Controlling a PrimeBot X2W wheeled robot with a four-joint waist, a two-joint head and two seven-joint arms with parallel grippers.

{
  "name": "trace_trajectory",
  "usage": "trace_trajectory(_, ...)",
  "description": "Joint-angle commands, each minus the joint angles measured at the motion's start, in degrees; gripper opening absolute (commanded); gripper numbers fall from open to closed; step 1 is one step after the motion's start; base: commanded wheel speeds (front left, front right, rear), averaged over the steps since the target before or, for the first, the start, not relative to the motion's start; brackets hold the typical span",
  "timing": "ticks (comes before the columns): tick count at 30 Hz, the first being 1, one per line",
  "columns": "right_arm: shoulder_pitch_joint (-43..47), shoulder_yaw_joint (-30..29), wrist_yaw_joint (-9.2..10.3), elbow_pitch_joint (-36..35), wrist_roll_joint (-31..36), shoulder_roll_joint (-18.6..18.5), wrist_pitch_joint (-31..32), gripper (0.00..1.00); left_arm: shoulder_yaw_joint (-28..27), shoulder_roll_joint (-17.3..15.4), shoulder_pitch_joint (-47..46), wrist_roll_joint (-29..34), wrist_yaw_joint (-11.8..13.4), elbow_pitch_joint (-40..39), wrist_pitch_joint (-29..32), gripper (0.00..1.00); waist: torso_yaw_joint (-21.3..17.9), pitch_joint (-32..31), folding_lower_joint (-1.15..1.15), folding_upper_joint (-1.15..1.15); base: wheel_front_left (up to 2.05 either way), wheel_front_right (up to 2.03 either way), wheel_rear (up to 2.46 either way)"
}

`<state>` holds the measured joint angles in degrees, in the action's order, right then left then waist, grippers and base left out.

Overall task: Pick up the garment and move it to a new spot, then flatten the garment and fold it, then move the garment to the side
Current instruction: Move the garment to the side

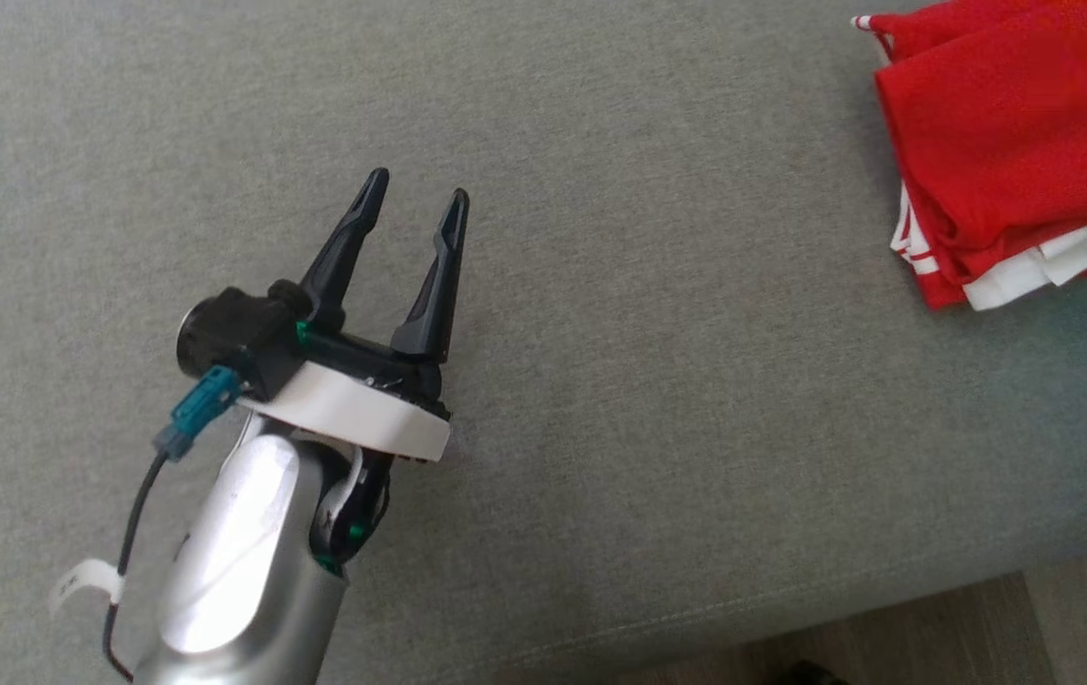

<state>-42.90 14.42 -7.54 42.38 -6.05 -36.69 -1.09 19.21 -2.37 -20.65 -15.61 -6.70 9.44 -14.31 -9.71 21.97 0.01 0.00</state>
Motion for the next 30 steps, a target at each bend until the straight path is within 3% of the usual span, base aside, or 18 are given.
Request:
trace_trajectory(1, -0.24, -0.6, 0.05, -0.64, 0.48, -1.41, -0.46, 0.0, -2.1, -0.51, -2.18, 0.52, -0.32, -1.94, -0.69, 1.0, 0.34, 0.4, -0.01, 0.0, 0.0, 0.0, 0.0)
trace_trajectory(3, -0.02, -1.92, 0.05, 0.31, 1.04, -0.85, -0.72, 0.01, -2.34, -0.51, -2.17, 0.57, -0.41, -1.85, -0.69, 1.0, 0.42, 0.52, -0.01, 0.0, 0.0, 0.0, 0.0)
trace_trajectory(4, 0.03, -2.56, 0.05, 0.64, 1.36, -0.52, -0.94, 0.89, -2.47, -0.51, -2.12, 0.6, -0.45, -1.8, -0.69, 1.0, 0.41, 0.51, -0.01, 0.0, 0.0, 0.0, 0.0)
trace_trajectory(5, 0.07, -3.23, 0.05, 0.91, 1.54, -0.07, -1.18, 1.0, -2.62, -0.51, -2.04, 0.63, -0.48, -1.76, -0.69, 1.0, 0.34, 0.43, -0.01, 0.0, 0.0, 0.0, 0.0)
trace_trajectory(17, 1.33, -6.19, 0.05, -1.65, 4.07, 5.16, -3.46, 1.0, -4.26, -0.51, 0.01, -0.29, -0.69, -1.42, -0.69, 1.0, 0.16, -5.2, -0.01, 0.0, 0.0, 0.0, 0.0)
trace_trajectory(30, 10.22, -6.12, 0.05, -18.4, -3.82, 17.65, -4.74, 1.0, -10.04, -0.51, 5.55, -1.62, 0.28, -2.7, -0.69, 1.0, 2.21, -13.48, -0.01, 0.0, 0.0, 0.0, 0.0)
